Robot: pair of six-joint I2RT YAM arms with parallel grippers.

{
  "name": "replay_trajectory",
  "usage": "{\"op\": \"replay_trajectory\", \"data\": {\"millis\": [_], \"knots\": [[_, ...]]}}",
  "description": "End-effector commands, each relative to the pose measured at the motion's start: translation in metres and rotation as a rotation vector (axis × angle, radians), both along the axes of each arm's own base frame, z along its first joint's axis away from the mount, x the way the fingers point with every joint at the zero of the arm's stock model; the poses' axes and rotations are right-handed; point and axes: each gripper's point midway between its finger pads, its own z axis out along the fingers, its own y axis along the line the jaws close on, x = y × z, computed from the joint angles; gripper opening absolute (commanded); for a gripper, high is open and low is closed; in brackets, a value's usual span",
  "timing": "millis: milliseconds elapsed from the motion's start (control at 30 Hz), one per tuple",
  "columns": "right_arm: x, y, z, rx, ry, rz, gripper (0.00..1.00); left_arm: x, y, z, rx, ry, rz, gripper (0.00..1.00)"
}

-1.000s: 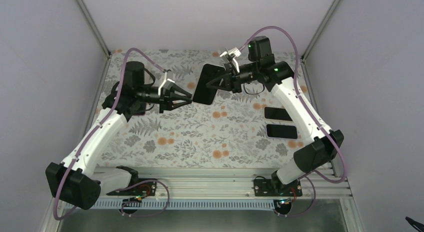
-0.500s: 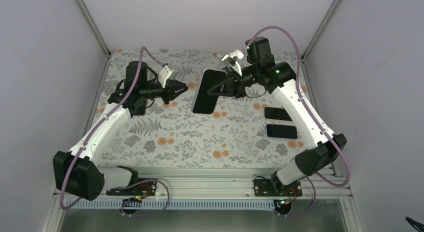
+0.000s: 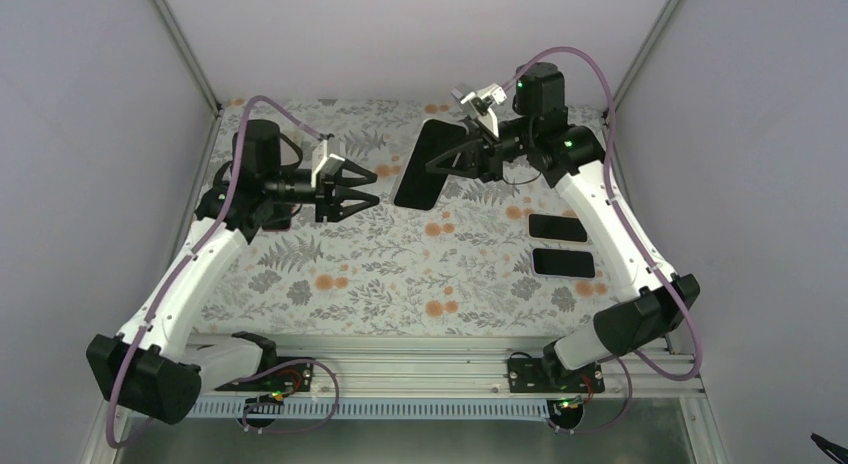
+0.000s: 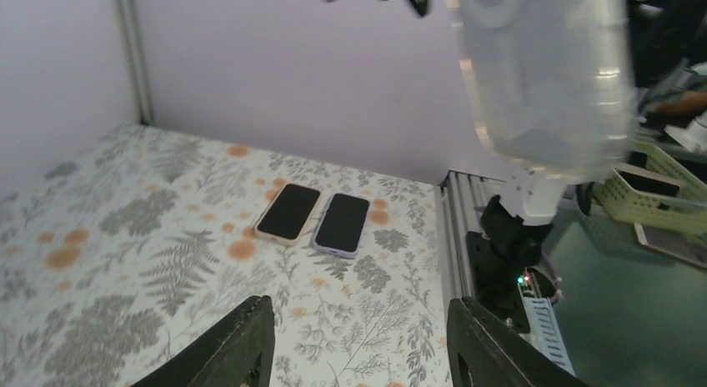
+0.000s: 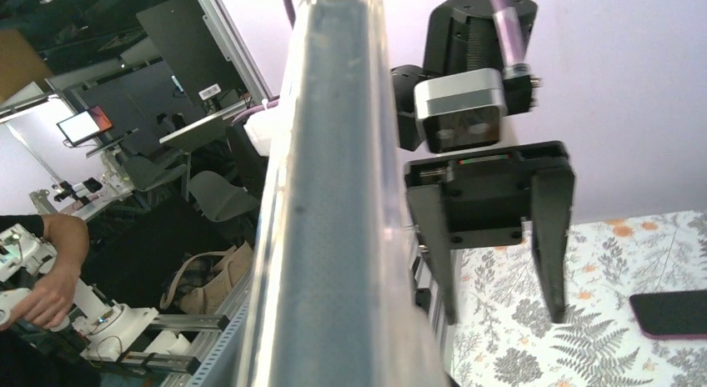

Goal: Take the phone out of the phone case
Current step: Remove the phone case from the phone.

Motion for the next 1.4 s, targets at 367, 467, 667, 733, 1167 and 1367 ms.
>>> {"op": "replay_trajectory", "data": {"millis": [367, 467, 667, 733, 1167, 1367], "knots": [[-0.011, -0.002, 0.028, 0.051, -0.06, 0.046, 0.04, -0.047, -0.007, 0.075, -0.104, -0.127, -0.147, 0.59], [-0.011, -0.001, 0.027, 0.049, -0.056, 0.046, 0.04, -0.046, -0.01, 0.077, -0.105, -0.126, -0.15, 0.59], [-0.014, 0.001, 0.026, 0.05, -0.054, 0.061, 0.04, -0.038, -0.013, 0.082, -0.122, -0.099, -0.132, 0.56], [-0.016, 0.001, 0.026, 0.05, -0.053, 0.066, 0.04, -0.034, -0.014, 0.082, -0.124, -0.09, -0.123, 0.55], [-0.014, 0.003, 0.021, 0.045, -0.046, 0.06, 0.04, -0.044, -0.016, 0.078, -0.139, -0.06, -0.191, 0.58], [-0.015, 0.003, 0.021, 0.045, -0.046, 0.062, 0.04, -0.044, -0.016, 0.077, -0.137, -0.059, -0.186, 0.59]]}}
